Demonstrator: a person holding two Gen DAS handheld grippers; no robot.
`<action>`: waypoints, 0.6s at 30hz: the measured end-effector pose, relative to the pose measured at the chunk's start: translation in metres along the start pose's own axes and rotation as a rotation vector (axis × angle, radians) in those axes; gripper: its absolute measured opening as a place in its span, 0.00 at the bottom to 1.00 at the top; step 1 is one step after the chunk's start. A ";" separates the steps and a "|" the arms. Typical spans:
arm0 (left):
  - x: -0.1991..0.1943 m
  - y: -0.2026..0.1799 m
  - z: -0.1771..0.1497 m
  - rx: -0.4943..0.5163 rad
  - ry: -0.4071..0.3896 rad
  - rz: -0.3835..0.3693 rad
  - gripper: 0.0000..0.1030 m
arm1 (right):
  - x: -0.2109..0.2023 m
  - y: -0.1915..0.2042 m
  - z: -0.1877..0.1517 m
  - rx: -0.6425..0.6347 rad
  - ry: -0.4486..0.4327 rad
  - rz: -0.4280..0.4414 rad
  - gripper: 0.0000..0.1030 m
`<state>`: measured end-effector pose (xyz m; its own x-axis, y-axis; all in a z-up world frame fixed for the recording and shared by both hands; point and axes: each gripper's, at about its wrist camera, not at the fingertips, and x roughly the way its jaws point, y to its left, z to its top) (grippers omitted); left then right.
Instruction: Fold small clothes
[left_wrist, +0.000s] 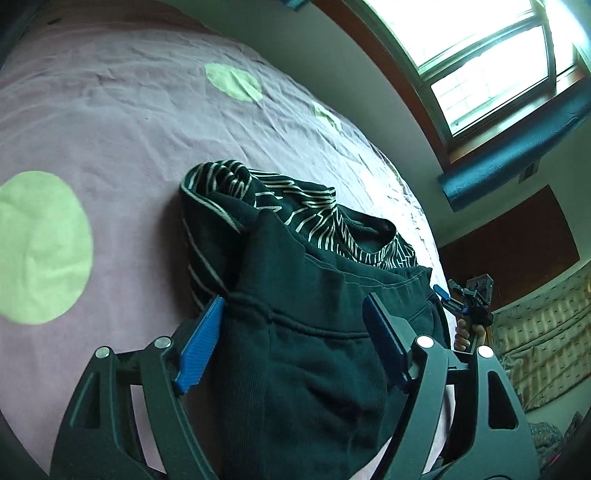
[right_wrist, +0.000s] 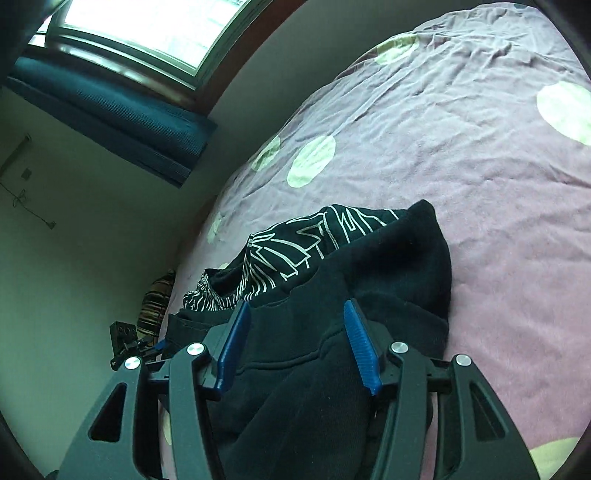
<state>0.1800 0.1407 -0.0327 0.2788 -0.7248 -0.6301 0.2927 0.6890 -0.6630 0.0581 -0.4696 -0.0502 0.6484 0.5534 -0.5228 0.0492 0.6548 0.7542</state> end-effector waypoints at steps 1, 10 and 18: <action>0.005 0.001 0.003 -0.005 0.006 -0.003 0.74 | 0.002 0.000 0.002 0.003 0.004 0.013 0.52; 0.013 -0.010 0.008 0.032 -0.026 0.092 0.64 | 0.023 0.019 0.002 -0.127 0.030 -0.111 0.52; 0.022 -0.041 0.000 0.217 -0.023 0.281 0.56 | 0.022 0.018 0.008 -0.136 0.033 -0.122 0.52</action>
<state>0.1739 0.0968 -0.0190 0.3961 -0.5087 -0.7644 0.3888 0.8471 -0.3623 0.0795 -0.4501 -0.0449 0.6185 0.4804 -0.6219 0.0212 0.7809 0.6243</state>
